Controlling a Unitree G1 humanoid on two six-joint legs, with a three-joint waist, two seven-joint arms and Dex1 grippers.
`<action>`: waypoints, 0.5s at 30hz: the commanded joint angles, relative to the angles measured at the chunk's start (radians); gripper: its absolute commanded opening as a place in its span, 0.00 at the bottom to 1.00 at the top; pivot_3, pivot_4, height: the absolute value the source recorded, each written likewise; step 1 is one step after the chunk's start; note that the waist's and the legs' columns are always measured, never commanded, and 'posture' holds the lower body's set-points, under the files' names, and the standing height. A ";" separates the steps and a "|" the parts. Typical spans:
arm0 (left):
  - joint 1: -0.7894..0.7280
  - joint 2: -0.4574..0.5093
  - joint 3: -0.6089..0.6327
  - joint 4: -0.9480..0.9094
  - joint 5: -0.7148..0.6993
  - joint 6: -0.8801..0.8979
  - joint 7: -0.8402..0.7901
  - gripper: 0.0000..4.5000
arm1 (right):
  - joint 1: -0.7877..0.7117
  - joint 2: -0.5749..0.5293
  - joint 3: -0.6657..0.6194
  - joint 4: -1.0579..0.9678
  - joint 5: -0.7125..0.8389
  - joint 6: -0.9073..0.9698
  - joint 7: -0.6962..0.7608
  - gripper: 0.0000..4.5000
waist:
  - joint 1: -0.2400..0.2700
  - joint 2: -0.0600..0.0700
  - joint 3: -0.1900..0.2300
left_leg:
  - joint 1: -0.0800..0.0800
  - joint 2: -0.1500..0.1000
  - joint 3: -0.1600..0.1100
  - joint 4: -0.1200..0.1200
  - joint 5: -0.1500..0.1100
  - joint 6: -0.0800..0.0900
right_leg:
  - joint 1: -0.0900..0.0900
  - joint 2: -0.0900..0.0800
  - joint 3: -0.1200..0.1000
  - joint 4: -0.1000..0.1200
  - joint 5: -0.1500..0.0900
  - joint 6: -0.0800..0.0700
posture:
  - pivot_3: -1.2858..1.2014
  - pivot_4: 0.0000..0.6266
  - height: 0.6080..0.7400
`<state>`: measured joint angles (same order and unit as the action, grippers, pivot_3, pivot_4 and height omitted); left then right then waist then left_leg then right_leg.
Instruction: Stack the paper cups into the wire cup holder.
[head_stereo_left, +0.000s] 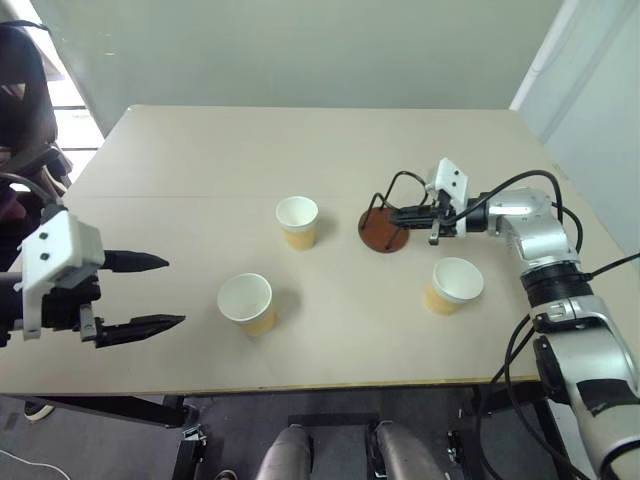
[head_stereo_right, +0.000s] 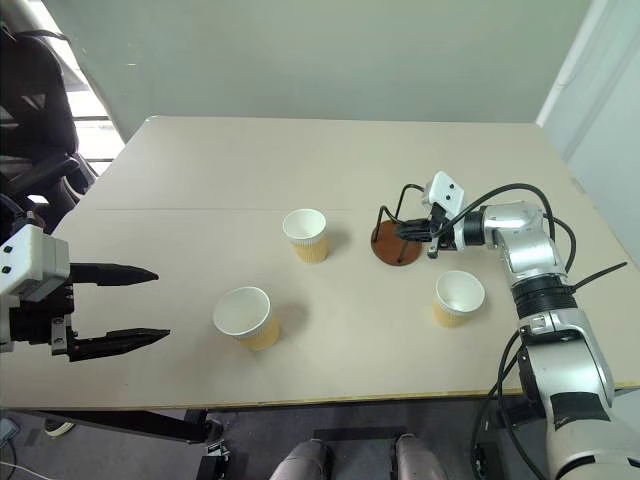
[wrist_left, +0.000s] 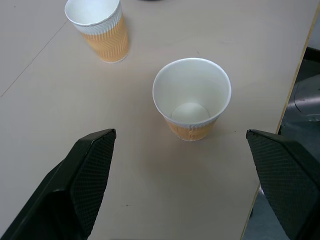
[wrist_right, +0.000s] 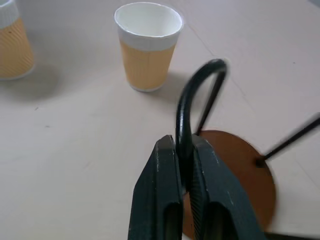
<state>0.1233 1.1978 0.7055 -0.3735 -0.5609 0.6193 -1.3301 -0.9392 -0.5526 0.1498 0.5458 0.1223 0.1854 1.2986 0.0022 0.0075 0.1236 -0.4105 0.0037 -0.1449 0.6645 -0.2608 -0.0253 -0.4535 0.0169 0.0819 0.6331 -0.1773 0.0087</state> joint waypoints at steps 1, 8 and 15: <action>-0.019 0.008 0.015 -0.003 -0.005 -0.009 -0.001 1.00 | 0.010 -0.037 -0.013 -0.147 0.064 0.051 0.081 0.00 | 0.000 0.000 0.000 | 0.000 0.000 0.000 0.000 0.000 0.000 | 0.000 0.000 0.000 0.000 0.000 0.000 | 0.52 0.24 1.00; -0.065 0.017 -0.050 0.033 -0.001 -0.036 -0.002 1.00 | 0.119 -0.145 0.003 -0.558 0.196 0.242 0.208 0.00 | 0.002 0.000 0.000 | -0.001 0.000 0.000 0.000 0.001 -0.002 | 0.000 0.000 -0.001 -0.002 0.000 0.000 | 0.52 0.24 1.00; -0.144 0.022 -0.154 0.074 -0.002 -0.071 -0.003 1.00 | 0.241 -0.141 0.103 -0.902 0.241 0.384 0.117 0.00 | -0.003 -0.002 -0.001 | 0.000 0.001 0.000 0.000 0.002 -0.005 | 0.001 0.001 -0.001 -0.002 0.000 0.000 | 0.52 0.24 1.00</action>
<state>-0.0014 1.2015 0.5502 -0.3000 -0.5585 0.5654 -1.3291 -0.7107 -0.7028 0.2275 -0.2868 0.3521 0.5515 1.4533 -0.0010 0.0057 0.1226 -0.4093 0.0055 -0.1451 0.6647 -0.2585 -0.0299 -0.4511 0.0190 0.0812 0.6314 -0.1770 0.0079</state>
